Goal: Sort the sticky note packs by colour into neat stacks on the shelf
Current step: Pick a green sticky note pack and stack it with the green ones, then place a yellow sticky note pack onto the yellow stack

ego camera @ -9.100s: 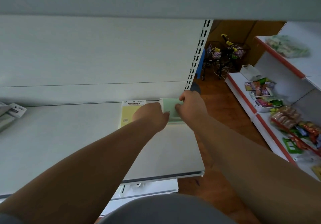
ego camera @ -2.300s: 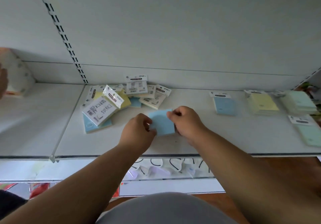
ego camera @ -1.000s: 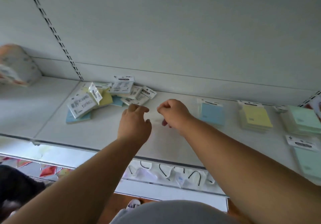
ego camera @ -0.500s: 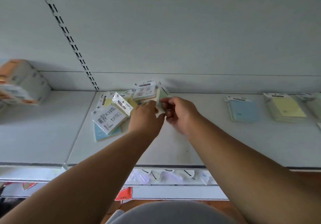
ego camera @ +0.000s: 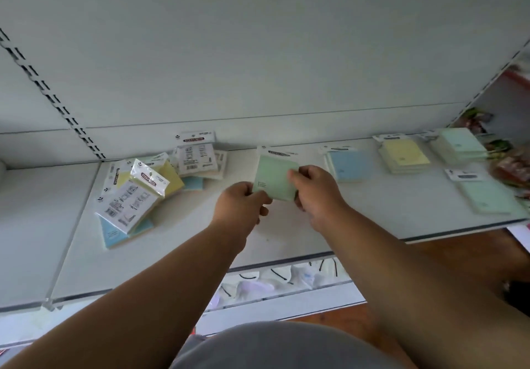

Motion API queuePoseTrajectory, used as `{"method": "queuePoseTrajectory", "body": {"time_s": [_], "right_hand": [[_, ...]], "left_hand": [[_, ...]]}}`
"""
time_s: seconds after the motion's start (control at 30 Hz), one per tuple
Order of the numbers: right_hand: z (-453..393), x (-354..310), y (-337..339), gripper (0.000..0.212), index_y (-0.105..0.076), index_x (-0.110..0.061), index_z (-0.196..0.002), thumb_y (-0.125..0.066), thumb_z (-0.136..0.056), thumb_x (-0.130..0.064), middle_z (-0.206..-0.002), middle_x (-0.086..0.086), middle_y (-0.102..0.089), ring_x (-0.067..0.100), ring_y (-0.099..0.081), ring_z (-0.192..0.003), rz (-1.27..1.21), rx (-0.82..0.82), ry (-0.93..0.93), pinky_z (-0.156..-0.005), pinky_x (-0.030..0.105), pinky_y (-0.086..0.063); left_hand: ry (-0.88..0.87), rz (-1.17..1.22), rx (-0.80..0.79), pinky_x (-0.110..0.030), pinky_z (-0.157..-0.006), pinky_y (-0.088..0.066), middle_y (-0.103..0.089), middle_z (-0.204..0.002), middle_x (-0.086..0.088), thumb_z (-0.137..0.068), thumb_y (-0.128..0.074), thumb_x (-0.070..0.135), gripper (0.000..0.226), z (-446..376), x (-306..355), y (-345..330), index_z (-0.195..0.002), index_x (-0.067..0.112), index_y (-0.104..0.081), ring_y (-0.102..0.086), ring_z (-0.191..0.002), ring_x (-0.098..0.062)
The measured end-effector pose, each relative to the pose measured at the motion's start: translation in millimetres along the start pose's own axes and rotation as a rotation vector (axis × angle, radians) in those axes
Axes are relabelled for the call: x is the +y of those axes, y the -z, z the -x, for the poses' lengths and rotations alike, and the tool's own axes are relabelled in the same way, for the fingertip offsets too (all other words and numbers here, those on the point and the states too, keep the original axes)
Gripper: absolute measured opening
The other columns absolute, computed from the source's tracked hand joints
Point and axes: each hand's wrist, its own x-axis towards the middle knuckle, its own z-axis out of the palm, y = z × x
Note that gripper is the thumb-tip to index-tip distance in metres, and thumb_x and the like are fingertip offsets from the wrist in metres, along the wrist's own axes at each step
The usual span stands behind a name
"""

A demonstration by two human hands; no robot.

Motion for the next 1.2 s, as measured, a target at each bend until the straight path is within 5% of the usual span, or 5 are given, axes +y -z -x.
{"method": "queuePoseTrajectory", "body": {"time_s": [0.17, 0.23, 0.37, 0.63, 1.2], "right_hand": [[-6.1, 25.2, 80.9, 0.024, -0.062, -0.016, -0.099, -0.071, -0.081, -0.028, -0.093, 0.009, -0.066, 0.021, -0.059, -0.067, -0.110, 0.144, 0.019, -0.048, 0.025, -0.044], [-9.8, 36.0, 120.1, 0.026, -0.061, -0.017, -0.099, -0.072, -0.080, -0.028, -0.091, 0.007, -0.067, 0.022, -0.063, -0.071, -0.058, 0.179, 0.065, -0.053, 0.030, -0.049], [-21.3, 56.5, 217.8, 0.020, -0.056, -0.026, -0.095, -0.067, -0.080, -0.033, -0.081, -0.015, -0.059, 0.011, -0.059, -0.076, 0.247, 0.297, 0.146, -0.063, 0.025, -0.046], [-65.1, 78.0, 376.7, 0.011, -0.063, -0.022, -0.088, -0.069, -0.080, -0.026, -0.085, -0.003, -0.060, 0.015, -0.060, -0.072, 0.440, 0.284, 0.084, -0.066, 0.030, -0.051], [-81.1, 86.4, 393.8, 0.020, -0.046, -0.022, -0.089, -0.064, -0.085, -0.030, -0.100, 0.003, -0.065, 0.018, -0.055, -0.075, 0.758, 0.213, 0.278, -0.049, 0.023, -0.042]], "left_hand": [[-0.191, -0.176, -0.089, -0.021, -0.052, -0.046, -0.063, -0.063, 0.014, -0.078, -0.063, 0.022, 0.029, 13.9, 9.9, -65.2, -0.089, 0.048, -0.070, -0.053, -0.050, -0.005], [-0.265, -0.256, -0.056, -0.020, -0.059, -0.048, -0.064, -0.073, 0.015, -0.080, -0.065, 0.024, 0.036, 21.1, 11.7, -101.8, -0.111, 0.041, -0.066, -0.058, -0.059, -0.002], [-0.442, -0.553, -0.105, -0.018, -0.059, -0.041, -0.064, -0.077, 0.018, -0.080, -0.061, 0.028, 0.029, 42.2, 23.0, -197.9, -0.107, 0.040, -0.065, -0.057, -0.066, -0.003], [-0.435, -0.754, -0.166, -0.027, -0.071, -0.048, -0.069, -0.094, 0.006, -0.083, -0.060, 0.030, 0.025, 56.0, 56.2, -361.0, -0.107, 0.024, -0.062, -0.062, -0.090, -0.019], [-0.399, -0.975, -0.066, -0.027, -0.073, -0.045, -0.066, -0.103, 0.006, -0.080, -0.062, 0.045, 0.039, 52.7, 54.6, -400.6, -0.115, 0.028, -0.061, -0.061, -0.097, -0.018]]}}
